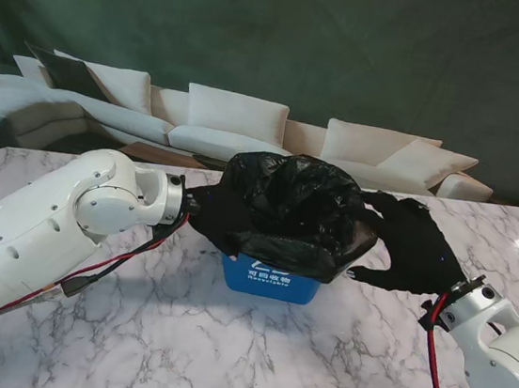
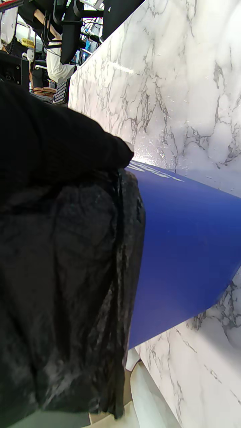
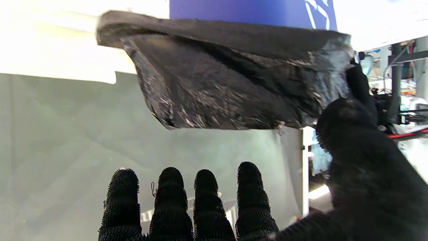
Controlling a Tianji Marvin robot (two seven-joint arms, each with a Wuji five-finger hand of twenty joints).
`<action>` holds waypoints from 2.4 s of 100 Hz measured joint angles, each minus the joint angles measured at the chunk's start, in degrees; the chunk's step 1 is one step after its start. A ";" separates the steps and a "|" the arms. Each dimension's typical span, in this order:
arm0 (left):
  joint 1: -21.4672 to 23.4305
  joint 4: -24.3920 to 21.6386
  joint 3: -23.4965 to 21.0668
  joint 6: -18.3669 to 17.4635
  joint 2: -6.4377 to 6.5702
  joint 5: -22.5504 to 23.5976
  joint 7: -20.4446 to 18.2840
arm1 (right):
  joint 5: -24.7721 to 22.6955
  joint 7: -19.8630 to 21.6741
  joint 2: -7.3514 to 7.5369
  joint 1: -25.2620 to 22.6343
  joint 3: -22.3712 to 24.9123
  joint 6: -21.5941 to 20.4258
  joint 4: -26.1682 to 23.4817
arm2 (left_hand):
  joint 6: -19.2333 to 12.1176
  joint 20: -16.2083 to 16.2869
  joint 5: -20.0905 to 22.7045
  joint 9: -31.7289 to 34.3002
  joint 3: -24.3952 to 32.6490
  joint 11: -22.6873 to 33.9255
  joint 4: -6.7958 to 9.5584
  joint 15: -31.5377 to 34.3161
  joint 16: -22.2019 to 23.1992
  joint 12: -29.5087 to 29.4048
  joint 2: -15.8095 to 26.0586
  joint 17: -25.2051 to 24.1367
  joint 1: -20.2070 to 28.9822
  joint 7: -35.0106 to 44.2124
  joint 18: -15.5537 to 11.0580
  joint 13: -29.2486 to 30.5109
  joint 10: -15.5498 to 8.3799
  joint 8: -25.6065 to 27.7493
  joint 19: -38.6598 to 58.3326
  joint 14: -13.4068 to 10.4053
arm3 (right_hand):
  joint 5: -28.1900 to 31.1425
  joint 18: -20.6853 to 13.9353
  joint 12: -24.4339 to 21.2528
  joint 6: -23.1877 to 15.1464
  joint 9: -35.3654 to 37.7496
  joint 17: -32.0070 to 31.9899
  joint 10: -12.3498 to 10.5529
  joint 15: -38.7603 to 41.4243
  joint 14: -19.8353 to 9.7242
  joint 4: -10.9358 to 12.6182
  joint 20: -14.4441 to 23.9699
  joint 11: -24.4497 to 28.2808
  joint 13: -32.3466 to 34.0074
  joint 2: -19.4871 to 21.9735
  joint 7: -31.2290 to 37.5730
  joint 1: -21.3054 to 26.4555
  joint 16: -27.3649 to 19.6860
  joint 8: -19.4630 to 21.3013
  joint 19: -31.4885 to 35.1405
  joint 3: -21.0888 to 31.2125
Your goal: Fit the garbage bag over the bin
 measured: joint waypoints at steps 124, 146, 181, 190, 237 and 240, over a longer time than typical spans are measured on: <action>5.13 0.25 -6.48 -7.53 -0.69 4.00 5.71 | -9.81 -1.30 1.18 10.78 -14.97 7.09 7.39 | 1.30 -9.83 -18.03 -39.02 -2.31 -16.55 -1.28 -27.74 -28.41 -46.19 0.45 -15.71 -27.34 -35.82 -1.53 -28.00 5.23 -19.21 -28.19 1.54 | 20.59 0.00 7.00 -14.08 8.85 0.96 0.99 0.68 -1.68 -6.78 -7.09 13.05 4.25 -2.08 44.98 13.43 -1.23 14.52 12.04 11.60; 6.14 0.95 -8.70 -9.50 -1.15 7.82 11.10 | -10.08 -1.39 1.07 11.23 -15.19 7.10 7.65 | 2.99 -15.75 -24.51 -43.84 -2.26 -19.18 -1.62 -29.90 -34.27 -51.87 -2.42 -18.81 -30.94 -41.33 -3.58 -35.09 7.26 -25.63 -36.88 2.38 | 22.35 0.64 11.15 -10.65 10.34 0.96 0.98 3.69 -1.73 -7.32 -7.68 15.84 5.92 -3.79 46.35 13.42 2.30 14.50 13.48 16.12; 8.76 -0.28 -12.68 -9.62 -2.12 11.29 16.08 | -11.93 -0.94 1.11 10.78 -15.08 7.94 6.69 | 5.86 -16.44 -25.90 -44.23 -2.52 -18.34 -1.62 -29.16 -33.89 -46.28 -3.34 -18.57 -31.58 -36.49 -4.11 -35.57 8.84 -17.11 -36.46 2.34 | 25.02 1.26 13.02 -6.28 11.88 0.90 0.97 5.82 -1.38 -7.82 -8.31 17.02 6.53 -5.40 46.38 13.40 3.75 13.21 13.70 19.79; 10.44 -1.98 -15.28 -9.80 -2.33 11.83 16.11 | -12.25 -0.62 1.11 10.48 -15.06 8.42 6.18 | 5.89 -16.44 -25.90 -44.23 -2.45 -18.34 -1.62 -29.14 -33.60 -46.22 -3.35 -18.57 -31.58 -36.76 -4.12 -35.47 8.99 -16.04 -35.21 2.34 | 25.02 1.28 13.26 -6.19 11.88 0.88 0.98 5.97 -1.12 -7.82 -8.34 17.04 6.53 -5.33 46.38 13.40 3.81 13.12 13.70 20.43; 14.47 -6.65 -24.63 8.84 -3.03 -4.65 12.03 | -12.81 0.91 1.13 9.79 -15.51 10.93 4.50 | 8.16 -14.38 -20.02 -30.58 -2.12 -15.43 -1.62 -26.14 -31.57 -47.29 12.55 -12.74 -19.33 -37.05 -1.84 -23.28 8.93 -24.41 -27.99 3.21 | 25.03 1.36 13.28 -6.10 11.90 0.82 1.02 6.44 -0.76 -7.82 -8.36 17.04 6.55 -5.19 46.31 13.40 3.84 13.09 13.70 20.62; 13.53 -5.92 -24.15 10.49 -3.12 -5.80 11.76 | -12.79 1.02 1.13 9.79 -15.56 11.08 4.43 | 8.57 -14.35 -18.93 -29.52 -2.09 -15.43 -1.62 -26.11 -31.55 -47.28 13.11 -12.56 -18.88 -36.65 -1.82 -23.25 8.98 -24.08 -27.72 3.19 | 25.03 1.36 13.28 -6.06 11.90 0.82 1.02 6.44 -0.76 -7.82 -8.36 17.04 6.55 -5.19 46.31 13.40 3.84 13.09 13.70 20.62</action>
